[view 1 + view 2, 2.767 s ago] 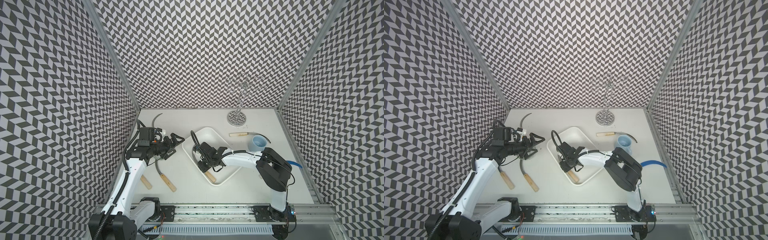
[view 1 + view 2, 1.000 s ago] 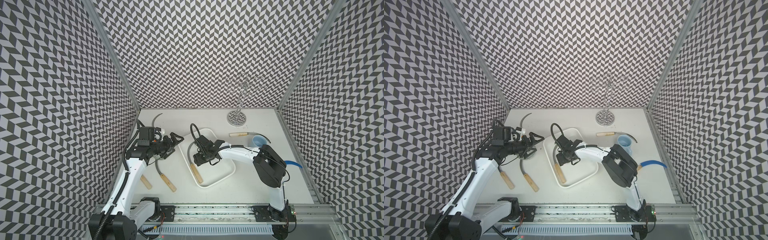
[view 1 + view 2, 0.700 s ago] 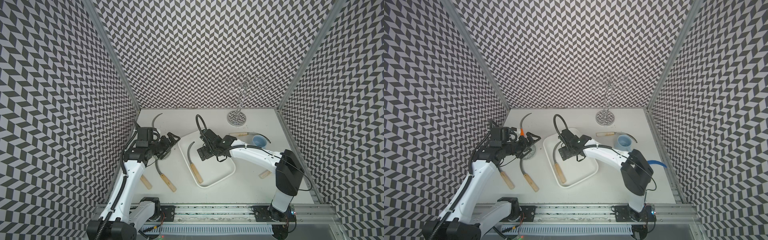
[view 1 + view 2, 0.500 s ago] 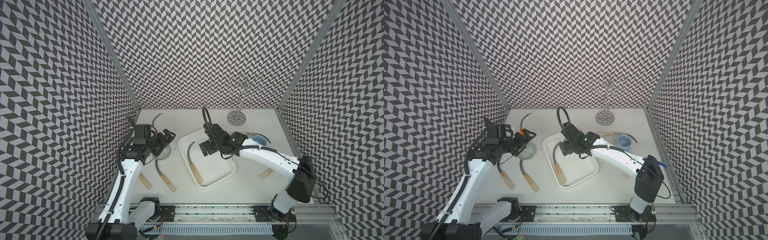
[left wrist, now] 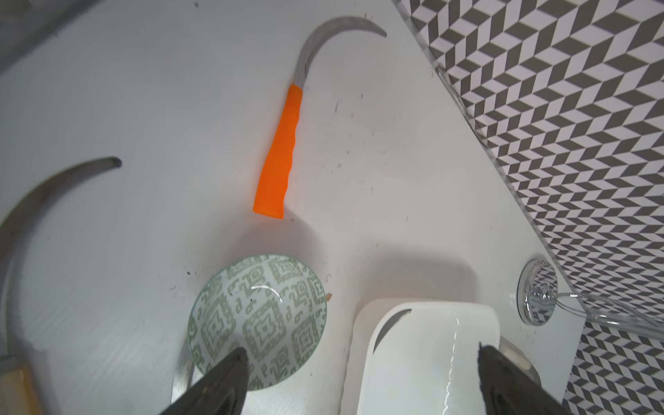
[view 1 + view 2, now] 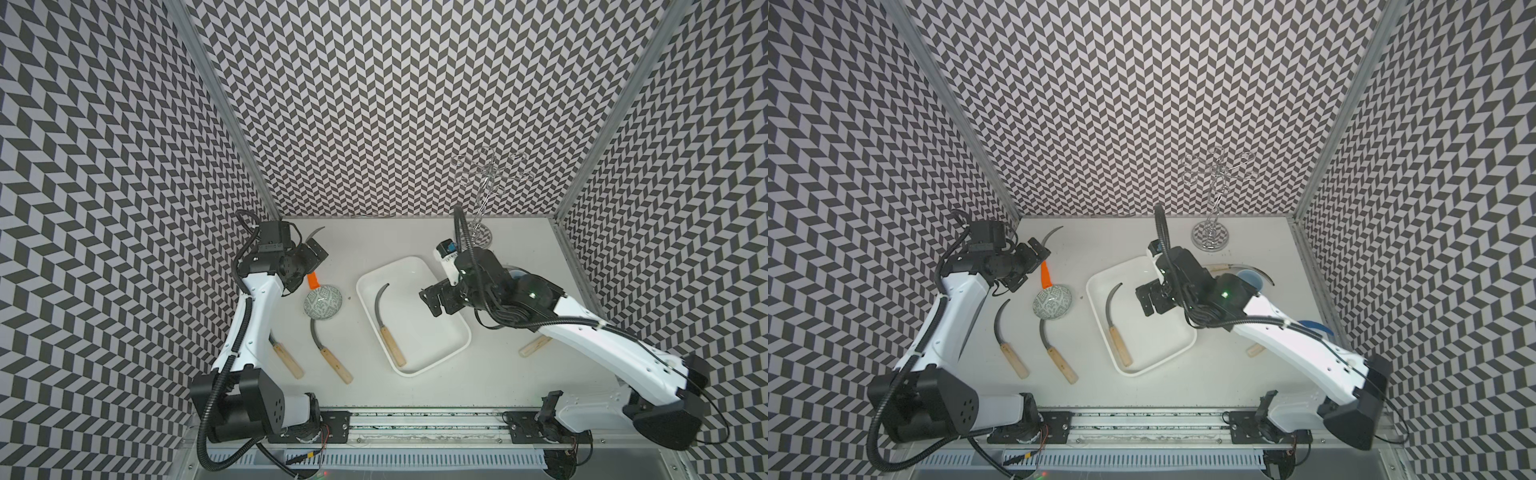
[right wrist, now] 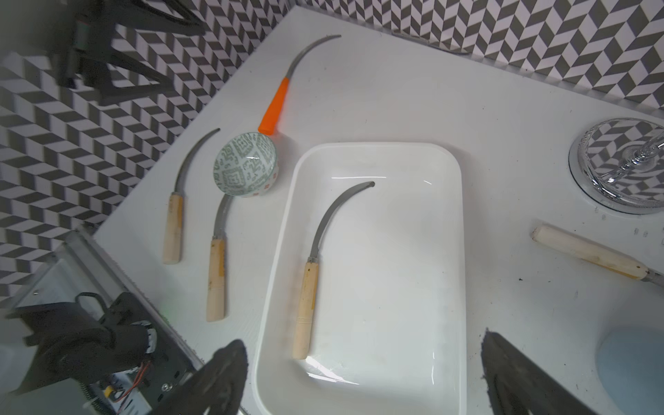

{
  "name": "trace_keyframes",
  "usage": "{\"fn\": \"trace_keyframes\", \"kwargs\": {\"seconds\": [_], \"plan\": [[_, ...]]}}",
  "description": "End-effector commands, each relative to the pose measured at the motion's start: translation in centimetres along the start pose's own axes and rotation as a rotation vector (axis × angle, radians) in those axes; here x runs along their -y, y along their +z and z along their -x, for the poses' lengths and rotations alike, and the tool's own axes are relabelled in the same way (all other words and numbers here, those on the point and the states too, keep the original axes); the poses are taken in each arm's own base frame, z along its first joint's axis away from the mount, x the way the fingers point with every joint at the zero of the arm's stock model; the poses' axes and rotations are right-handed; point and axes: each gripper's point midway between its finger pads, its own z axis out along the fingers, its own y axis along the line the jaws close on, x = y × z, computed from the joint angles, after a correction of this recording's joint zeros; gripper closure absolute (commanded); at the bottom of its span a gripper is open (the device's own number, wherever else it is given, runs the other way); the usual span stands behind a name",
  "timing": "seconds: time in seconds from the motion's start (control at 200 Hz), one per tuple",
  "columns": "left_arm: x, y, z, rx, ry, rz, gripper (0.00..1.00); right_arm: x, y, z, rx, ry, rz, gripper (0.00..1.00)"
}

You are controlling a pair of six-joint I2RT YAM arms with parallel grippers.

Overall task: Put small sickles into storage boxes
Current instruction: Pick up the sickle at the center of the board.

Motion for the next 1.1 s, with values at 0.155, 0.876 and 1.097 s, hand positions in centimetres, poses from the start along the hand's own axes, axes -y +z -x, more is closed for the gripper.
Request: {"fn": "trace_keyframes", "kwargs": {"seconds": [0.155,0.876,1.097], "plan": [[-0.7,-1.4,6.6,0.206,0.069,0.143,0.00,-0.8,-3.3,1.9,0.140,-0.055,0.073,0.00],[-6.5,14.6,10.1,-0.032,0.269,0.427,0.01,-0.9,-1.8,-0.1,0.085,-0.161,0.087,0.00],[-7.8,19.3,9.4,-0.129,0.267,0.432,0.08,-0.5,-0.9,-0.6,0.042,-0.156,0.069,0.00]]}}
